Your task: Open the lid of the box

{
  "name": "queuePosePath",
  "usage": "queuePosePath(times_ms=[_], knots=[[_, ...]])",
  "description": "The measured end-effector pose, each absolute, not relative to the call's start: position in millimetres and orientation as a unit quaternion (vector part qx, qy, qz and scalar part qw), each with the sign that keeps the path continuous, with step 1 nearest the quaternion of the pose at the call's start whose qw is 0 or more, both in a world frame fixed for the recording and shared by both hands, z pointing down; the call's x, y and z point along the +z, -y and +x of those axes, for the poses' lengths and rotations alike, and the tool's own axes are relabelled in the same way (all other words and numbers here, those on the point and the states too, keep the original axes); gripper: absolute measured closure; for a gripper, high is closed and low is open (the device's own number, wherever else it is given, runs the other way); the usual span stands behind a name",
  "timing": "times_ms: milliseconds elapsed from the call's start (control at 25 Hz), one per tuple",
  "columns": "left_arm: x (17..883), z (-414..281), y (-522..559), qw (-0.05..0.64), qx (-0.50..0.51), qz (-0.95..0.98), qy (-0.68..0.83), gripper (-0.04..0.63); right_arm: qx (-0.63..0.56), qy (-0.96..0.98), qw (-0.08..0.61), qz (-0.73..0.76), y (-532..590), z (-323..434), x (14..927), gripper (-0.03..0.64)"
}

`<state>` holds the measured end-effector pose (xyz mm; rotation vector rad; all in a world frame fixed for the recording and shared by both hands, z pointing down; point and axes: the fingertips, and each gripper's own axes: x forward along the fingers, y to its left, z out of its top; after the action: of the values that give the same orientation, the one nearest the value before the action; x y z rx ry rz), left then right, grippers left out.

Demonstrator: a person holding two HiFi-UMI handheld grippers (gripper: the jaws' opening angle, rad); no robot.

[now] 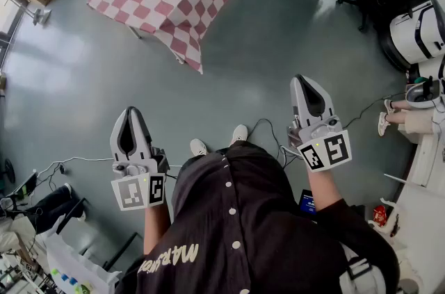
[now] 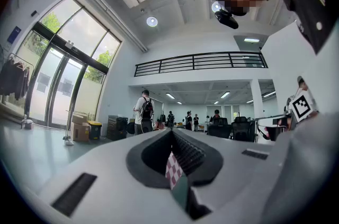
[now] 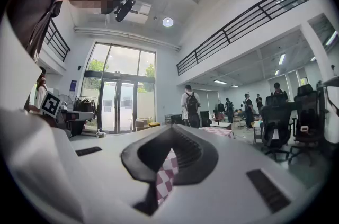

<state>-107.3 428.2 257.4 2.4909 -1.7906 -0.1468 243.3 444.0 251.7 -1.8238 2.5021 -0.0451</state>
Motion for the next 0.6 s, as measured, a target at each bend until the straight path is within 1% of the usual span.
queuePosePath(times_ms=[280,480,600], knots=[[255.4,-104.4,-428.3,0.034,-0.049,0.809,0.585,0.584,-0.013,-0.810,0.020,-0.585,-443.3,241.8,251.4,0.617],[256.4,-105.3,-429.2,0.035,-0.048,0.806,0.589,0.584,-0.019,-0.815,0.050,-0.577,-443.0,240.0,248.0,0.615],[257.6,-105.8,-430.8,0.036,-0.047,0.804,0.591,0.584,-0.017,-0.819,0.050,-0.571,-443.3,236.5,248.3,0.615]])
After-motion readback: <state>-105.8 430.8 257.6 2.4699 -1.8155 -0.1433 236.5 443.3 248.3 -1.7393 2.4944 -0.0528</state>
